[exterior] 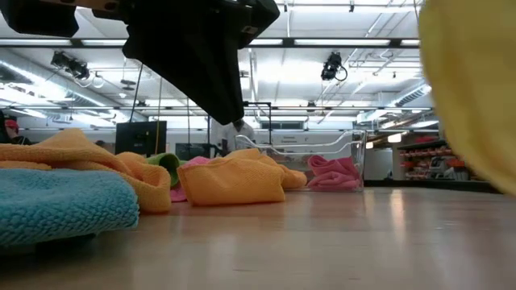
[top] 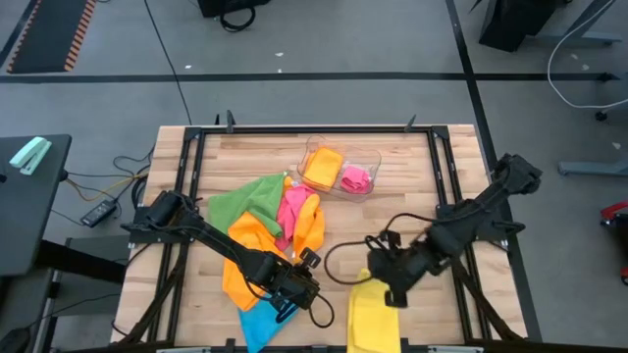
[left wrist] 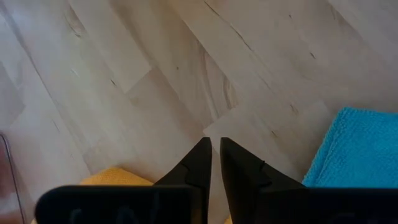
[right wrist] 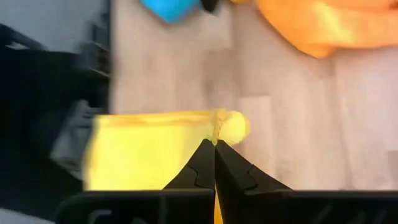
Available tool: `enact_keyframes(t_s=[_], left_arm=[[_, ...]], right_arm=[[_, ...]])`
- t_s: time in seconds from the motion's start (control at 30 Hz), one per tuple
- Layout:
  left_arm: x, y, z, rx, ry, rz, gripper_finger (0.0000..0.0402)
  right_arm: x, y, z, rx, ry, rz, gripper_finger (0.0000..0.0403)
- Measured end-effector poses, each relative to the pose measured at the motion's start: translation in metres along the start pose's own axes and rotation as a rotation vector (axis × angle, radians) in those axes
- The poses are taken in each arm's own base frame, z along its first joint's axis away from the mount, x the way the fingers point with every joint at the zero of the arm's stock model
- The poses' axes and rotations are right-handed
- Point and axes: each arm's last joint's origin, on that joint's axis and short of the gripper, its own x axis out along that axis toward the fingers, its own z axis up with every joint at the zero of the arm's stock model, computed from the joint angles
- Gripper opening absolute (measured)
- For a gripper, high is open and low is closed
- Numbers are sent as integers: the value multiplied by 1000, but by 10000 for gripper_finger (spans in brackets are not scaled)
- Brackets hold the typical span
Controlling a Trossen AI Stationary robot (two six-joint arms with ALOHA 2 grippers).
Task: Fold microfiber towels
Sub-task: Fold the yellow microfiber cloth
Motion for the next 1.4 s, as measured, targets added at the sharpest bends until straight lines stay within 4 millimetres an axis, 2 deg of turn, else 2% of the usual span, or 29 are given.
enact_keyframes(t_s=[0.23, 0.37, 0.57, 0.83, 1.0, 1.13, 1.23, 1.4], left_arm=[[0, 1, 0, -1, 1, 0, 43], [1, 2, 0, -4, 0, 2, 40], [1, 5, -1, -12, 2, 4, 37], [4, 15, -4, -68, 12, 15, 37], [4, 15, -4, -69, 10, 15, 32], [4, 15, -4, -107, 5, 16, 38], [4, 15, -3, -148, 3, 17, 40], [4, 16, -1, -209, -24, 22, 32]], right_arm=[[45, -39, -13, -39, 40, -144, 5], [62, -64, -15, -59, 46, -220, 5], [73, -102, -10, -129, 70, -343, 5], [74, -143, 4, -184, 88, -439, 5], [74, -151, 10, -217, 52, -488, 5], [75, -149, 13, -209, 22, -464, 5], [83, -141, 11, -218, 22, -437, 5], [109, -125, 4, -244, 46, -403, 5]])
